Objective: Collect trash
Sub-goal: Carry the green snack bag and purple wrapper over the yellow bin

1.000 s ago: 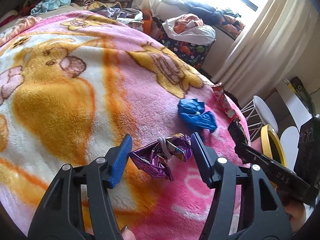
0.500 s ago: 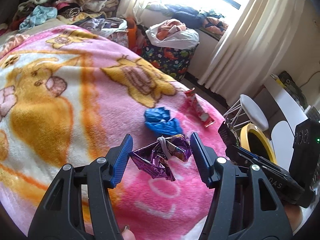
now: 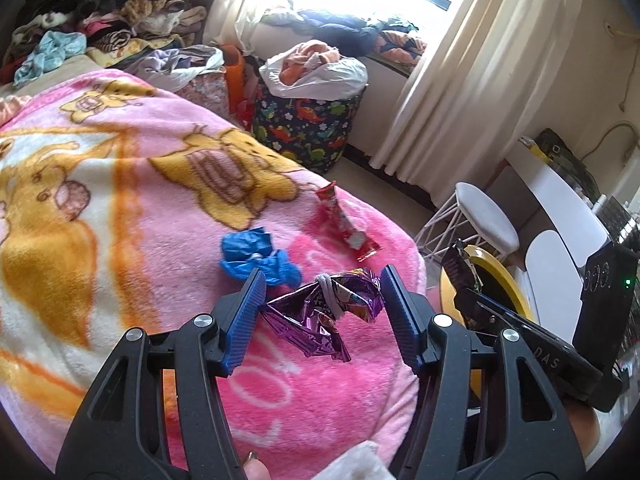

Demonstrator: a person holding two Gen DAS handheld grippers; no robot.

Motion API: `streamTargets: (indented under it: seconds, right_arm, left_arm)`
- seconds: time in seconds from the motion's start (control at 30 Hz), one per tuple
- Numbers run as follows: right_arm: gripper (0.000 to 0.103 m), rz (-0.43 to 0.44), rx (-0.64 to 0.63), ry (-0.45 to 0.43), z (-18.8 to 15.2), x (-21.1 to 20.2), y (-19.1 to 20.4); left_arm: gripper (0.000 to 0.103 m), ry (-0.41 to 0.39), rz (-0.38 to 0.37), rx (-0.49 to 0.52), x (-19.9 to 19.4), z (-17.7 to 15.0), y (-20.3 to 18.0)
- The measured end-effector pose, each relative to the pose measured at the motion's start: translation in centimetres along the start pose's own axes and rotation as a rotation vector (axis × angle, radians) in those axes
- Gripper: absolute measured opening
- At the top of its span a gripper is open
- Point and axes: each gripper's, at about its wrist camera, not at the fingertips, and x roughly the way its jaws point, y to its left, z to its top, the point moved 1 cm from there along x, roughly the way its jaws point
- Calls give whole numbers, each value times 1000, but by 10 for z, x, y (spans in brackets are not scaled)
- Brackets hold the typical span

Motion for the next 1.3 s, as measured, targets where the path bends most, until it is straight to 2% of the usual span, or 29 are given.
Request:
streamTargets:
  seconds: [0.93, 1.3]
  right_arm:
    - [39, -108, 168, -102, -3, -58, -88]
    - [40, -153, 239, -119, -7, -72, -125]
  left_arm:
    - [51, 47, -89, 150, 25, -12, -92]
    - [51, 73, -130, 245, 35, -24, -133]
